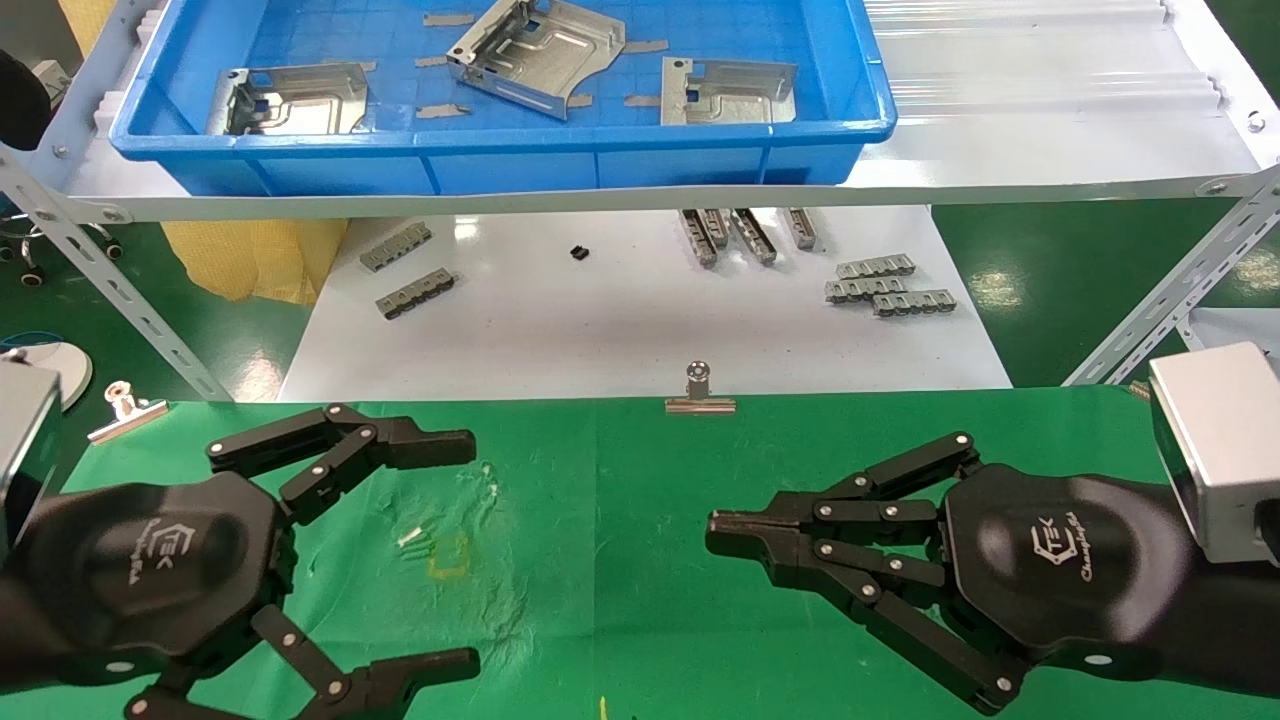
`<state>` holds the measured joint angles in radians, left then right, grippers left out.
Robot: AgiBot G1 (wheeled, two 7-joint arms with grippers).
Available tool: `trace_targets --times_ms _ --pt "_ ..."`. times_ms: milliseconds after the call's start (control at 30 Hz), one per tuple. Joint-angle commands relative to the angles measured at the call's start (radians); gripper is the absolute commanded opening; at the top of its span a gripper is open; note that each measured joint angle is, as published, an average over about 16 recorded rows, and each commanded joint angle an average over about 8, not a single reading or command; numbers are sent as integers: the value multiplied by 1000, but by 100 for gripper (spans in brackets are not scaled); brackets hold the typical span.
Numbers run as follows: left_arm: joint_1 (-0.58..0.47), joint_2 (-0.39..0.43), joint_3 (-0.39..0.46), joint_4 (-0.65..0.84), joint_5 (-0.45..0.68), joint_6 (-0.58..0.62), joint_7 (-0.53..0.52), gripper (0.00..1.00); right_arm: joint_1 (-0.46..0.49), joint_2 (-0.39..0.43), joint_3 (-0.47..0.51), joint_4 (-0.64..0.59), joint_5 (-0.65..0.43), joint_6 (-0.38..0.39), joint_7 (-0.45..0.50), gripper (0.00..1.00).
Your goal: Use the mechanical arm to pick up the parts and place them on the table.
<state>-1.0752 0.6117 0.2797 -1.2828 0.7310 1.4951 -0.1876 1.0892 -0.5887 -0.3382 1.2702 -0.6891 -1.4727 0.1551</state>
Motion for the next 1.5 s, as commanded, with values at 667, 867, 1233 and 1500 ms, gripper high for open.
trace_targets --times_ms 667,867,1233,1500 --pt "0 0 0 0 0 0 0 100 0 0 0 0 0 0 0 0" --pt "-9 0 -1 0 3 -2 0 100 0 0 0 0 0 0 0 0" --pt "-278 58 26 85 121 -51 -43 100 0 0 0 0 0 0 0 0" --pt "-669 266 158 436 377 -116 -101 100 0 0 0 0 0 0 0 0"
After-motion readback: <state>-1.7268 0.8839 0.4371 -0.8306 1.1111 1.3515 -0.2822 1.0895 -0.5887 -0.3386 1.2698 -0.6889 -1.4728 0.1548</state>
